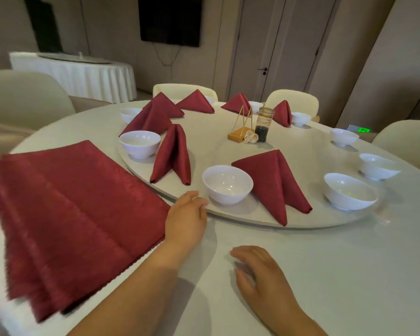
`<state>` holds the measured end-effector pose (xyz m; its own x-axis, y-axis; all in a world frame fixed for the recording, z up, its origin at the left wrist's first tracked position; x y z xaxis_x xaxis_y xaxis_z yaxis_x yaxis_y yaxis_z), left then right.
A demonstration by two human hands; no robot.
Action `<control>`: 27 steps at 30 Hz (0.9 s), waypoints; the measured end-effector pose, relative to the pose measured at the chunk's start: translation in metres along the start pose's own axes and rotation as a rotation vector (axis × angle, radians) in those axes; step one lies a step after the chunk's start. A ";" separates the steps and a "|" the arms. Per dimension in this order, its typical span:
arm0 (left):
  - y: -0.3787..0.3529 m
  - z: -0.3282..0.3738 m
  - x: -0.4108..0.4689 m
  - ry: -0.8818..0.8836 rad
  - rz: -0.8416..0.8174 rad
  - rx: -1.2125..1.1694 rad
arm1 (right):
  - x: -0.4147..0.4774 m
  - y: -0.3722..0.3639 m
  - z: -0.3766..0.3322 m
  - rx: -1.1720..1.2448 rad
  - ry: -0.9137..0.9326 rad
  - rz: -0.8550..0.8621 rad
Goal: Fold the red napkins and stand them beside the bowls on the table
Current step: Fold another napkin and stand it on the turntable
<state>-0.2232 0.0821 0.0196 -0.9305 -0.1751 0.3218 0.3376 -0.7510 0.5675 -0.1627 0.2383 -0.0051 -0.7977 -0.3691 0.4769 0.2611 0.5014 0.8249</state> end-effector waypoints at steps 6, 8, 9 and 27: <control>0.067 -0.007 -0.023 -0.042 0.019 0.136 | 0.002 -0.012 0.002 -0.144 -0.004 -0.147; 0.095 -0.029 -0.041 -0.024 0.057 0.188 | 0.001 -0.013 0.005 -0.081 -0.038 -0.164; 0.107 -0.043 -0.050 0.002 0.055 0.206 | 0.003 -0.012 0.006 -0.041 -0.061 -0.161; 0.132 -0.092 -0.080 0.022 0.148 0.343 | -0.002 -0.016 0.007 -0.016 -0.036 -0.193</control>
<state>-0.1174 -0.0616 -0.0007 -0.8698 -0.2817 0.4051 0.4929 -0.4604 0.7382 -0.1692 0.2368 -0.0215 -0.8527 -0.4291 0.2981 0.1096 0.4109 0.9051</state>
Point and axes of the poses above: each hand's wrist, its own x-axis towards the middle knuckle, its own y-axis out of the back of the hand, z = x × y, the point moved 6 cm from there along x, towards the middle knuckle, and after that the axes turned 10 degrees about -x, right-handed, at the moved point
